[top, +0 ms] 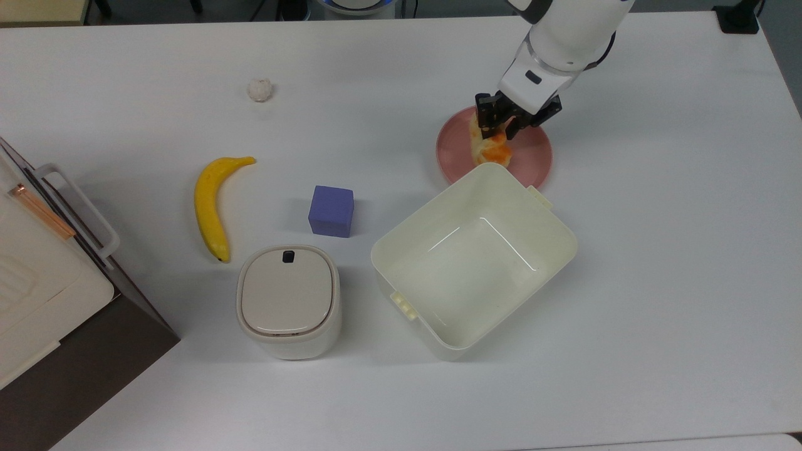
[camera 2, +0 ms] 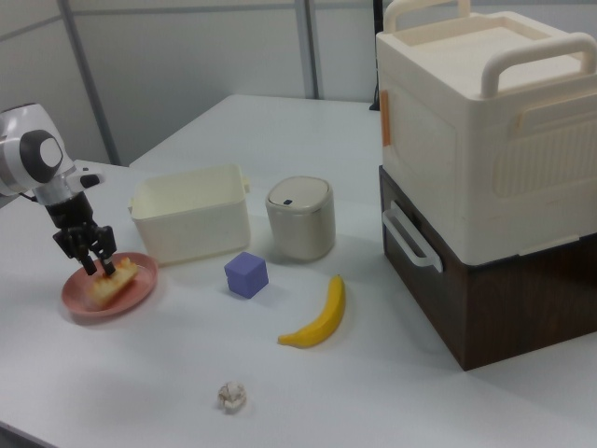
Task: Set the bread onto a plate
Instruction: 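Lower the bread roll onto the plate and open the gripper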
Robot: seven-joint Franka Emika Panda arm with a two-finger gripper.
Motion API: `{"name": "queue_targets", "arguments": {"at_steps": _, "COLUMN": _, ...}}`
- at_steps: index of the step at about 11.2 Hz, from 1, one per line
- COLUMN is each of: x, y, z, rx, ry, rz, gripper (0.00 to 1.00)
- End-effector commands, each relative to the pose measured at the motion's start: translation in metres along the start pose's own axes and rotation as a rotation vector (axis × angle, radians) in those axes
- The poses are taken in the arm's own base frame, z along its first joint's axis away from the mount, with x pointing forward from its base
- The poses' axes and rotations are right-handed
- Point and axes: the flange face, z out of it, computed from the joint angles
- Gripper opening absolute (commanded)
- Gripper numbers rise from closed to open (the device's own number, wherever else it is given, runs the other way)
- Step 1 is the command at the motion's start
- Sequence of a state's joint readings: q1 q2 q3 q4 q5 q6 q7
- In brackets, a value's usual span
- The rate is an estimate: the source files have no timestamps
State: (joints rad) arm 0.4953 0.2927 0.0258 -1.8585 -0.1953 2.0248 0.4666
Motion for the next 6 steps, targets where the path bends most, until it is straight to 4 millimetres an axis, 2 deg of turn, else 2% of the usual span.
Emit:
{"name": "queue_targets", "arguments": {"at_steps": 1, "x": -0.002, "y": 0.017, "z": -0.010, "rx": -0.055, "ry": -0.054, "rz": -0.152, "gripper": 1.00}}
{"name": "queue_targets", "arguments": {"at_steps": 3, "x": -0.012, "y": 0.026, "z": -0.015, "rx": -0.131, "ry": -0.106, "rz": -0.269, "gripper": 1.00}}
{"name": "queue_targets", "arguments": {"at_steps": 4, "x": -0.013, "y": 0.039, "z": -0.016, "rx": -0.137, "ry": -0.132, "rz": -0.311, "gripper": 1.00}}
{"name": "queue_targets", "arguments": {"at_steps": 6, "x": -0.015, "y": 0.075, "z": -0.006, "rx": -0.156, "ry": -0.249, "rz": -0.474, "gripper": 1.00}}
